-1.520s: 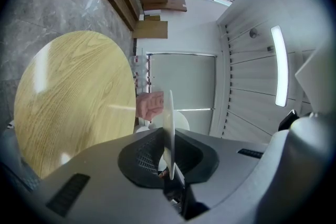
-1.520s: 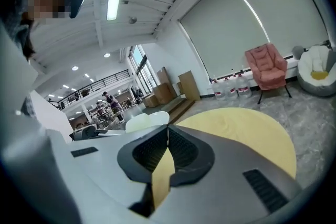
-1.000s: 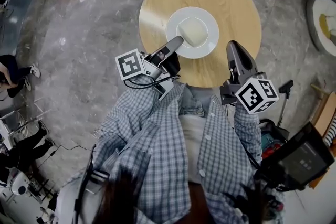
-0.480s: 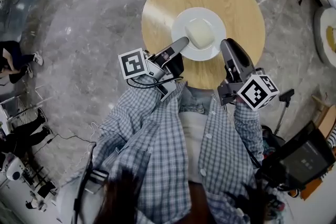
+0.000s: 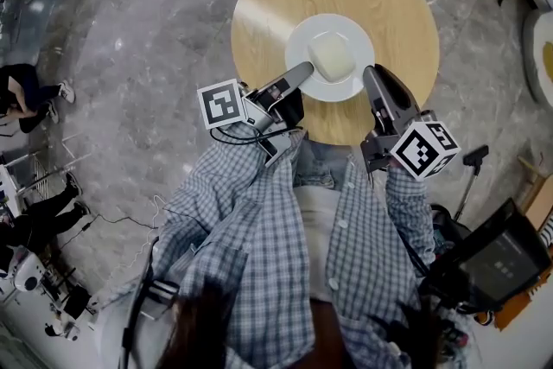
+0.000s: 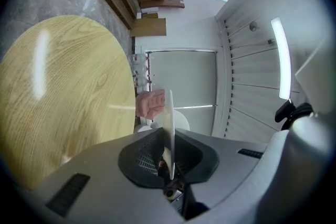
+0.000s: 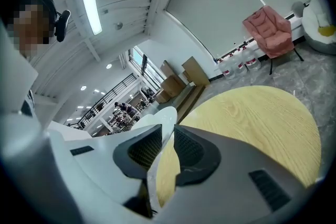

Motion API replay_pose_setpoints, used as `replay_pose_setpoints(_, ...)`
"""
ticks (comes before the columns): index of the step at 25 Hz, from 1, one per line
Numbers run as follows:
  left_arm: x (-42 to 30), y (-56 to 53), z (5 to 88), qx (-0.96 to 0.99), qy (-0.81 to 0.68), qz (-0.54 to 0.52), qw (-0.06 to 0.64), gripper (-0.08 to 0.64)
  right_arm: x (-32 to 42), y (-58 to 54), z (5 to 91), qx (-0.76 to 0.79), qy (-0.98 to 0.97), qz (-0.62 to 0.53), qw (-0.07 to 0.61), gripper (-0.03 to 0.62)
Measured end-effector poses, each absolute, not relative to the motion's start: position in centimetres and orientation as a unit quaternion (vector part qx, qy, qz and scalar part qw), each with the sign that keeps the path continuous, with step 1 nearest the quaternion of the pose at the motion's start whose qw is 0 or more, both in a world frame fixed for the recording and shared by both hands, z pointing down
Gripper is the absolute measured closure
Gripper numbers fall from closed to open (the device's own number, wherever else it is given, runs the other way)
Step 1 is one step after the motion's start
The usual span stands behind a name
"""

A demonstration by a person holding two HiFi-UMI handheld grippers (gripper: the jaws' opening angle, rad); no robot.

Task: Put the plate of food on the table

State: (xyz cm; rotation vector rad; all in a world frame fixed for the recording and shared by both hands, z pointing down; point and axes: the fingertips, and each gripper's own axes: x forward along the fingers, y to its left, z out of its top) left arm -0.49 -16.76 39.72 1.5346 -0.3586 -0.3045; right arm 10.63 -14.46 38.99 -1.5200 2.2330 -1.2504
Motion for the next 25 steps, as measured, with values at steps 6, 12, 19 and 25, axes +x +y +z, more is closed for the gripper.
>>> replay_pose_setpoints(6, 0.0, -16.4, 40.6, 0.686, -0.165, -0.129, 0.697, 0.535, 11.2, -14.1, 40.1, -0.505, 0.735, -0.440, 0.105, 0.525)
replay_pose_setpoints(12, 0.2, -16.3, 42.3, 0.683, -0.168, -0.115, 0.701, 0.535, 11.3, -13.8, 41.9, -0.509, 0.737, -0.438, 0.076, 0.524)
replay_pose_setpoints(19, 0.3, -16.1, 43.1, 0.683, -0.171, -0.106, 0.702, 0.535, 11.2, -13.6, 43.1, -0.505, 0.735, -0.447, 0.064, 0.524)
replay_pose_setpoints(25, 0.3, -15.8, 43.6, 0.684, -0.172, -0.093, 0.703, 0.535, 11.3, -12.9, 43.5, -0.504, 0.731, -0.456, 0.053, 0.525)
